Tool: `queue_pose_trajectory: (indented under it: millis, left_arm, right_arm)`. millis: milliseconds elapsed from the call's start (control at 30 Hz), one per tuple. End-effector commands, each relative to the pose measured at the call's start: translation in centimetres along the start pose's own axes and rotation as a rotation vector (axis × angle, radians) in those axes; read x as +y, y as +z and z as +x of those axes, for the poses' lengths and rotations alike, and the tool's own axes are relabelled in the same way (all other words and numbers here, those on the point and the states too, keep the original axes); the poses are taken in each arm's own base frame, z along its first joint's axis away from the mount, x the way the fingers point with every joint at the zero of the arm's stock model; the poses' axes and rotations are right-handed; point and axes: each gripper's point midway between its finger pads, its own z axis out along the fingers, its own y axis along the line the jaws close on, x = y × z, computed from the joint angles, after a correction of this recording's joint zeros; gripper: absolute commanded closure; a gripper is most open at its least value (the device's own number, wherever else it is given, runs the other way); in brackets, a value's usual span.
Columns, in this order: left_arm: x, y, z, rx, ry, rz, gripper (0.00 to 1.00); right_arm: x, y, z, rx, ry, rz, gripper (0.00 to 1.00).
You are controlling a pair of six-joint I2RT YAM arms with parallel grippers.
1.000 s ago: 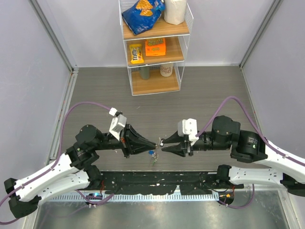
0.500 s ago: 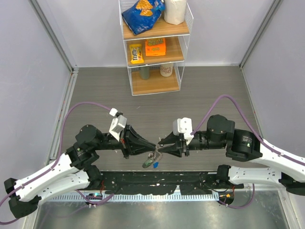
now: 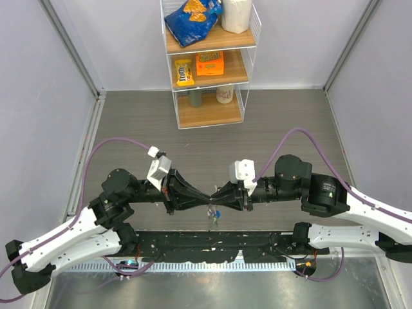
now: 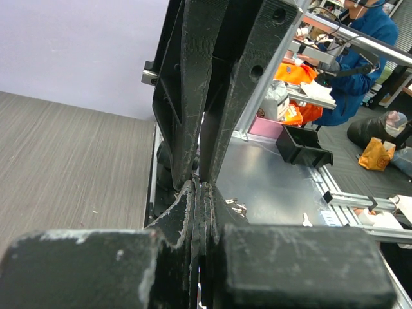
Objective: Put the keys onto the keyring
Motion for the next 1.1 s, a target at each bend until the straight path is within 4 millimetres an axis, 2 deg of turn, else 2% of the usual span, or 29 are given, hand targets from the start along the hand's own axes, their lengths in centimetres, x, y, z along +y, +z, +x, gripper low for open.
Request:
queue_pose_trajectory:
  millis: [0,100,133,267,400,567,667,733,867,1067]
  left_arm:
    - [-1.3,0.0,-2.3,-0.069,0.047,0.048,1.00]
    - [-1.3,0.0,-2.3,-0.073,0.050,0.045,1.00]
    - [-1.3,0.0,-2.3,-0.073,0.050,0.045,1.00]
    - [-1.5,-0.2,-2.5,-0.082,0.058,0.047,1.00]
    - [-2.0,-0.5,-3.0,-0.113,0.076,0.062,1.00]
    - [-2.1,-1.0,-3.2,-0.147,0.089,0.059,0.70]
    - [-2.0,-1.4,-3.5,-0.186,0.104,0.043,0.59]
    - [-2.1,-1.7,-3.7,-0.211,0.113,0.040,0.55]
    - [-2.0,-2.0,-3.8,-0.248,0.116,0.032,0.54]
    - [-1.8,-1.8,-4.5,-0.316,0.107,0.043,0.53]
  right_arm:
    - [0.4,0.2,-1.2,-0.044,-0.005,-0.025,0.80]
    - [0.5,0.4,-0.8,-0.030,-0.001,-0.035,0.89]
    - [0.5,0.4,-0.8,-0.029,-0.004,-0.035,0.95]
    - [0.8,0.5,-0.6,-0.027,-0.004,-0.052,0.95]
    - [0.6,0.0,-1.2,-0.062,-0.008,-0.032,0.95]
    - [0.3,-0.9,-2.7,-0.133,-0.013,0.002,0.95]
    - [0.2,-1.4,-3.2,-0.166,-0.008,0.026,0.95]
    - [0.0,-1.8,-3.7,-0.192,-0.003,0.044,0.95]
    - [-0.1,-2.9,-5.5,-0.294,0.027,0.067,0.95]
    - [-0.5,-3.5,-6.9,-0.419,0.097,0.104,0.95]
